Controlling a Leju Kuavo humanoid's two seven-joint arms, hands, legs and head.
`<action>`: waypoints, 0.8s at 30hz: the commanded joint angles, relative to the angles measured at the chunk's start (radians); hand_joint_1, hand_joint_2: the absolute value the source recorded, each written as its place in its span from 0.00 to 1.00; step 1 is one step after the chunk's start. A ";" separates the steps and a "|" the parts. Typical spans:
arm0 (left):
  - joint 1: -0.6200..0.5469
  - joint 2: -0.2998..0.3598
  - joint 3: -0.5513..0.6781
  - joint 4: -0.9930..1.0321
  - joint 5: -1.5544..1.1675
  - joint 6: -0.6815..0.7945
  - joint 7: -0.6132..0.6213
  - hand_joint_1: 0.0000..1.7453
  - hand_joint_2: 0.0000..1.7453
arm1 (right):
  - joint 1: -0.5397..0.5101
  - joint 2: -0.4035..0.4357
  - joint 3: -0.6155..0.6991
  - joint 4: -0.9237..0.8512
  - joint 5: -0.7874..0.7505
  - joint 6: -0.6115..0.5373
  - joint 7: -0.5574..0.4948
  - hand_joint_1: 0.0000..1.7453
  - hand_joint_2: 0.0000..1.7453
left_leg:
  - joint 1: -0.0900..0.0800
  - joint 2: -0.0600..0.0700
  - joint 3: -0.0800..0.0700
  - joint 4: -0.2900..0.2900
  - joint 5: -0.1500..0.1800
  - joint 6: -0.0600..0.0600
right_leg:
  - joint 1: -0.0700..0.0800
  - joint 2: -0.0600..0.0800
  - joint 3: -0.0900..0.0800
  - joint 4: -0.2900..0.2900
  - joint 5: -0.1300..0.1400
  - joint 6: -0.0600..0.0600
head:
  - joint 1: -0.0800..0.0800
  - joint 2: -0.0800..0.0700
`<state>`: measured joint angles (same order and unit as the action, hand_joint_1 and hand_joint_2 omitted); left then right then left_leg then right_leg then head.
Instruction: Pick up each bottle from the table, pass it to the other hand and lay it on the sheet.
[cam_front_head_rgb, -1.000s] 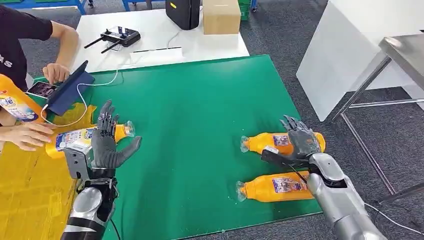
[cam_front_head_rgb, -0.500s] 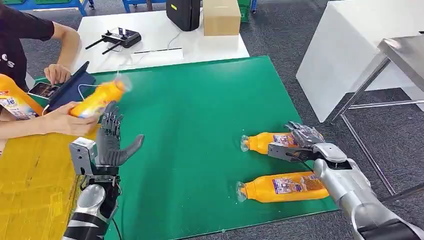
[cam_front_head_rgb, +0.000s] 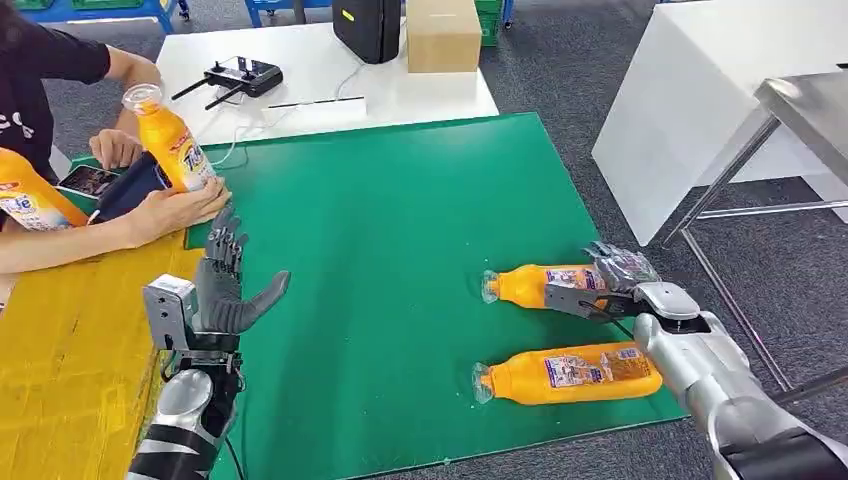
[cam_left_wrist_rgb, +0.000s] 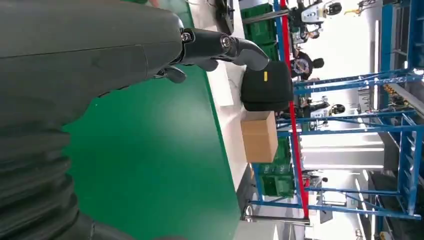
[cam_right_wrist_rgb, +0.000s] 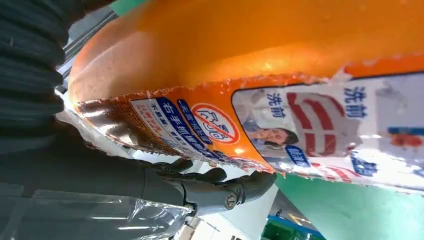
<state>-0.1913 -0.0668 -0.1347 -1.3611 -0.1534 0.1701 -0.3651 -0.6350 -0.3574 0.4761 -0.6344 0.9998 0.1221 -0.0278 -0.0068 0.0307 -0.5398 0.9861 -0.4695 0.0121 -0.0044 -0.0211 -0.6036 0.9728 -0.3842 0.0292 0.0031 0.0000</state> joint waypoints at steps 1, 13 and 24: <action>-0.039 0.000 -0.014 0.068 0.006 -0.003 0.006 0.00 1.00 | -0.011 0.020 0.064 0.097 -0.002 0.015 -0.011 0.99 1.00 | 0.001 -0.003 0.002 -0.001 0.000 -0.001 | 0.001 0.000 0.003 -0.001 0.000 0.000 | 0.000 0.000; -0.024 0.003 -0.012 0.043 0.009 0.004 0.006 0.00 1.00 | -0.007 0.039 0.057 0.076 -0.044 -0.052 -0.034 1.00 1.00 | 0.002 -0.002 0.003 -0.001 -0.001 -0.001 | 0.001 0.001 0.003 -0.001 0.000 0.000 | 0.000 0.000; -0.003 0.004 -0.008 0.005 0.003 0.003 0.010 0.00 1.00 | 0.061 0.110 -0.074 -0.089 -0.173 -0.175 -0.068 1.00 1.00 | 0.001 0.000 0.000 0.000 -0.001 -0.001 | 0.001 0.003 0.000 0.000 0.000 0.000 | 0.000 0.000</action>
<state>-0.1889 -0.0668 -0.1350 -1.3638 -0.1518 0.1736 -0.3632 -0.5978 -0.3116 0.4695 -0.6520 0.8464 -0.0375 -0.1007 -0.0061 0.0308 -0.5410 0.9860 -0.4694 0.0120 -0.0042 -0.0210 -0.6041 0.9732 -0.3841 0.0292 0.0030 0.0000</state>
